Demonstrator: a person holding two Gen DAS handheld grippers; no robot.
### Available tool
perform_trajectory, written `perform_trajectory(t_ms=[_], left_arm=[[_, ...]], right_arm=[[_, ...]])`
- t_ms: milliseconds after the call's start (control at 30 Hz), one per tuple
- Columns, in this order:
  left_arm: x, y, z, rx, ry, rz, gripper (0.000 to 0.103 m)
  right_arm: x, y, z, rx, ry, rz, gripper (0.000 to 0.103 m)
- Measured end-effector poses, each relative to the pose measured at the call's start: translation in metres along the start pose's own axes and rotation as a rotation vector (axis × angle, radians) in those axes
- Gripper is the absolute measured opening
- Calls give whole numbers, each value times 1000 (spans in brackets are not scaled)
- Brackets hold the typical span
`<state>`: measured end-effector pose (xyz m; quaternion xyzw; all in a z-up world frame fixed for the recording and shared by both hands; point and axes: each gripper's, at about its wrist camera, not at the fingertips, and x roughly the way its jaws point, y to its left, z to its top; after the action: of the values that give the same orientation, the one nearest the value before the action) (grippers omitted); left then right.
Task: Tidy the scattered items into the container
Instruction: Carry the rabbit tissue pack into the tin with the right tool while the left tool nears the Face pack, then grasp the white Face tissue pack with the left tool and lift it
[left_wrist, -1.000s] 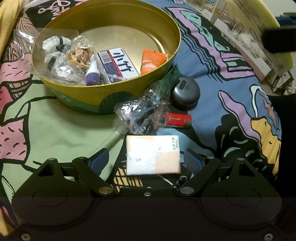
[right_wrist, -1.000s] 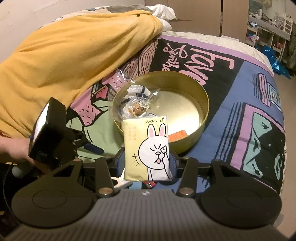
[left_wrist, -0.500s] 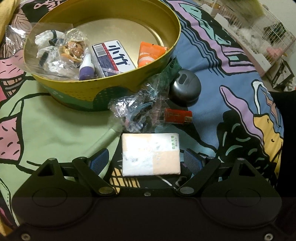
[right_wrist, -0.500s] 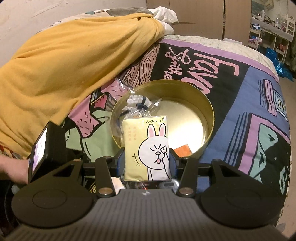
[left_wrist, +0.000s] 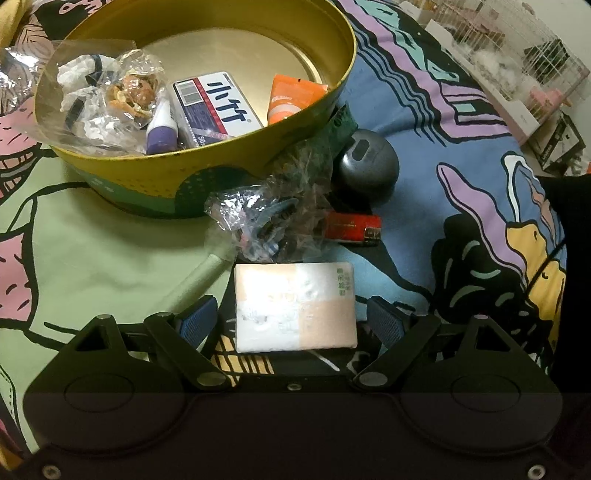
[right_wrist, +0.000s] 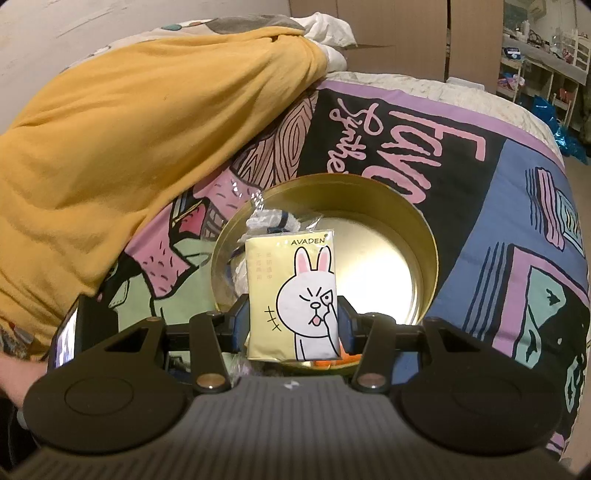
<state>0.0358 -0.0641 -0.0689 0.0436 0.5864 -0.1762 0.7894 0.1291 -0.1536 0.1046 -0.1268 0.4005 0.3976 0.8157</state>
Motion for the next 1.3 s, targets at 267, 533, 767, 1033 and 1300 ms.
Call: perform_trajectory(t_ms=[267,533,767,1033,1300], left_arm=[[6,0,-1,6,20,8,87],[14,-1,-2,13,31,34,85],[20,-4,-2,22,37,45,84],[26,-4,-2,19,38,57,78],[20,3,-4,2,21,50,68]], right_arm=[[-3,-16,3,103,-143,-107,103],[-23,-33,-13,155,-143,-105,103],[-36,-40,-41,194,-115,-93,103],[-37,-40,-67,209,-59,-95,103],[-27,-47,-88,253,7,-108,103]])
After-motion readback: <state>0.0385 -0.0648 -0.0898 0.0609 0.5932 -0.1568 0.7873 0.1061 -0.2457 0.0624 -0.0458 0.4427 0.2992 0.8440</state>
